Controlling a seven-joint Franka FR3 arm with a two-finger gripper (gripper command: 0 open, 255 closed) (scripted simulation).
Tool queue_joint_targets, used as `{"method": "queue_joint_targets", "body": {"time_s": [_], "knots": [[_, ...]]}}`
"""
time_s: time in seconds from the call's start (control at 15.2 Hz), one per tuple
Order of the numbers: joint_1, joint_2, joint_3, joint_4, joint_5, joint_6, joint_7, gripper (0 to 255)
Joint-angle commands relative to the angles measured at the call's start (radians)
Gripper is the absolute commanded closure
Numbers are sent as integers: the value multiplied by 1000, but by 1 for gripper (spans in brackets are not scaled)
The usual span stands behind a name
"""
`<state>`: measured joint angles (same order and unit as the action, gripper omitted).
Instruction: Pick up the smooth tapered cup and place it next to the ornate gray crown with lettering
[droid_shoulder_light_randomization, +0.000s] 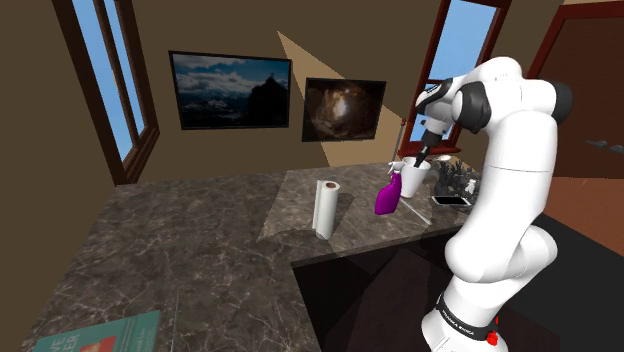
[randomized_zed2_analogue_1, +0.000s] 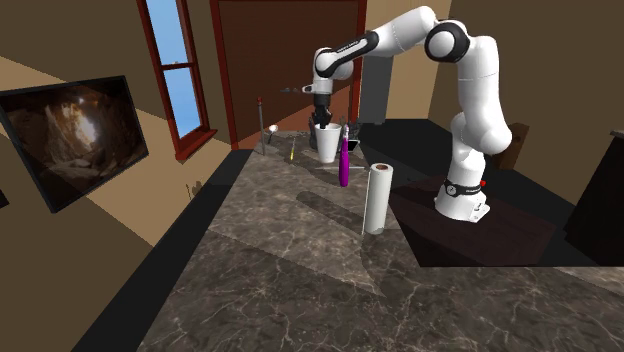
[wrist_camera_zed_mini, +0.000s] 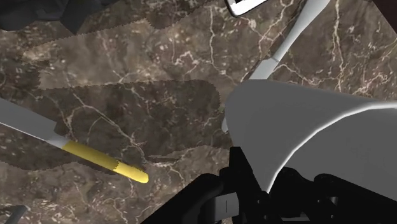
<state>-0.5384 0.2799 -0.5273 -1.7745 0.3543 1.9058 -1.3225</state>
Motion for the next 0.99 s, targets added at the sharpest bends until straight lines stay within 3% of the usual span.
{"method": "queue_joint_targets", "body": {"time_s": [0.0, 0.2, 0.73, 0.79, 0.92], "knots": [[0, 7, 2, -19, 7, 25, -8, 255], [-2, 27, 7, -45, 23, 65, -24, 255], [-2, 27, 7, -45, 23, 65, -24, 255], [-2, 26, 7, -45, 22, 65, -24, 0], [-2, 26, 7, -45, 22, 65, -24, 0]]}}
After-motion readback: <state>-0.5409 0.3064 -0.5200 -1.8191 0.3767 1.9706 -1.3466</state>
